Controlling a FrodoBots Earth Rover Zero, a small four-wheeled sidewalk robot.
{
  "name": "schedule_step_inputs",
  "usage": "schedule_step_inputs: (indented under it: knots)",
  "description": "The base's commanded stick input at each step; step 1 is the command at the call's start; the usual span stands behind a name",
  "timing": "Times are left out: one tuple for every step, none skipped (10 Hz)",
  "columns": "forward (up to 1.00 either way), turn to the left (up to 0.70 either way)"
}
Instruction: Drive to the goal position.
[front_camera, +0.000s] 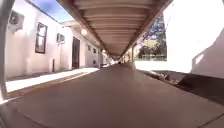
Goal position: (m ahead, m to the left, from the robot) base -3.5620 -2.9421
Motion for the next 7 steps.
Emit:
schedule_step_inputs:
  knots:
    - [0.7,0.0]
    - [0.7,0.0]
    - [0.7,0.0]
    - [0.7,0.0]
    - [0.7,0.0]
    - [0.7,0.0]
    - [0.7,0.0]
